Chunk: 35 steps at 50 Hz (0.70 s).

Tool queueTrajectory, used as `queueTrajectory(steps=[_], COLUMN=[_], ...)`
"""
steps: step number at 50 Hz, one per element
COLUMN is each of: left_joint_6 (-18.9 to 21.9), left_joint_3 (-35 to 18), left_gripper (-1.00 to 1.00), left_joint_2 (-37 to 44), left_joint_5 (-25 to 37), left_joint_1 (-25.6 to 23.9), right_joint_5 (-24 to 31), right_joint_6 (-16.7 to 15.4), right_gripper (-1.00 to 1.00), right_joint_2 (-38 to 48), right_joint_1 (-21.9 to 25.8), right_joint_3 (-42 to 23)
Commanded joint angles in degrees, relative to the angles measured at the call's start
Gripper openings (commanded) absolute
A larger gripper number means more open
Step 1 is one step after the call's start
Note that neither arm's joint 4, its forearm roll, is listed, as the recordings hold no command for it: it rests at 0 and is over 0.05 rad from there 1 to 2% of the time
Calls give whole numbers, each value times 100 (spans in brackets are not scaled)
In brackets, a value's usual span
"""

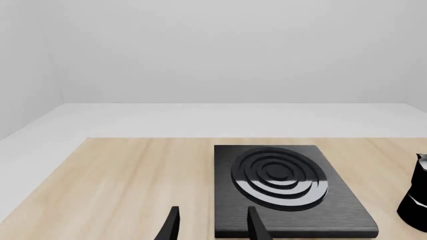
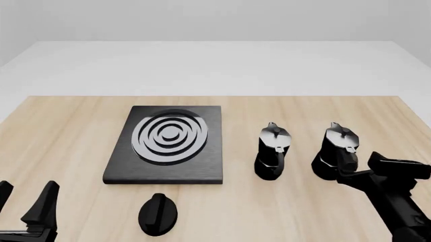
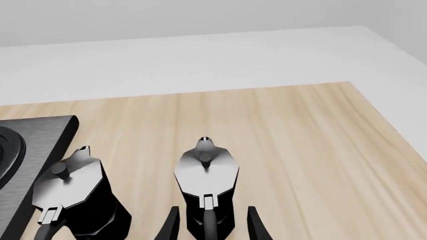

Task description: Put the right moka pot on the stove.

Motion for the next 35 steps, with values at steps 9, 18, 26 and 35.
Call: queueTrajectory(steps=[9, 18, 26, 35], left_joint_6=[0, 0, 0, 0], left_joint_3=[0, 0, 0, 0], left_gripper=[100, 100, 100, 100], left_joint_2=[0, 0, 0, 0], left_joint_5=[0, 0, 0, 0], left_joint_1=[0, 0, 0, 0], right_joint_5=[-304, -445, -483, -97], right_joint_6=[-46, -32, 12, -71], right_gripper=[100, 100, -100, -100], right_joint_2=[896, 1287, 1461, 813], right_joint_1=[88, 85, 136, 269], right_joint_3=[-403, -558, -632, -550])
